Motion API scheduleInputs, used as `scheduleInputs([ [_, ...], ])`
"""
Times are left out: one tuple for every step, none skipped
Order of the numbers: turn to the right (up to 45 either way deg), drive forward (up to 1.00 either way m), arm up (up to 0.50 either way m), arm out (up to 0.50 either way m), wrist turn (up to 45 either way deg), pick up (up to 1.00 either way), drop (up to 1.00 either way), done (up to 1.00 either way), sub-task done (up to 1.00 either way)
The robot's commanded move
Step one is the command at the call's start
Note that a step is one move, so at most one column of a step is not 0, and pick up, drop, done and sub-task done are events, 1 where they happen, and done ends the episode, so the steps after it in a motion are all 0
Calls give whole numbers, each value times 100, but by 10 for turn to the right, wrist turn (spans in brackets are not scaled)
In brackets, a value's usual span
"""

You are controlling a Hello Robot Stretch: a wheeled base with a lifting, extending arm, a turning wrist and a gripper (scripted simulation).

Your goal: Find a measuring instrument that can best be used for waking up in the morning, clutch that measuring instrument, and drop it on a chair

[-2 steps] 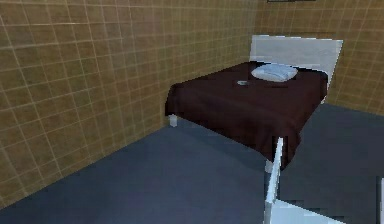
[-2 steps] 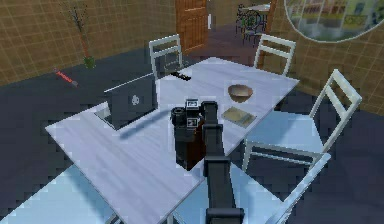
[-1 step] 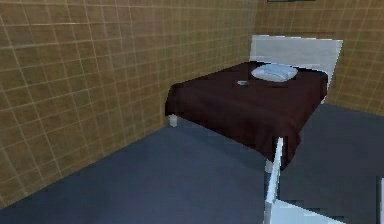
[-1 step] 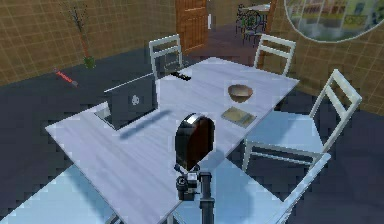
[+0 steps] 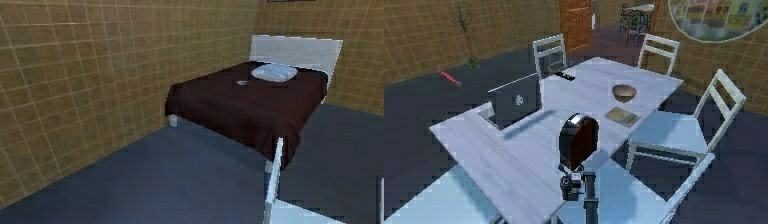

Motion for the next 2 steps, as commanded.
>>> scheduleInputs([
  [0, 0, 10, 0, 0, 0, 0, 0, 0],
  [0, 0, 36, 0, 0, 0, 0, 0, 0],
])
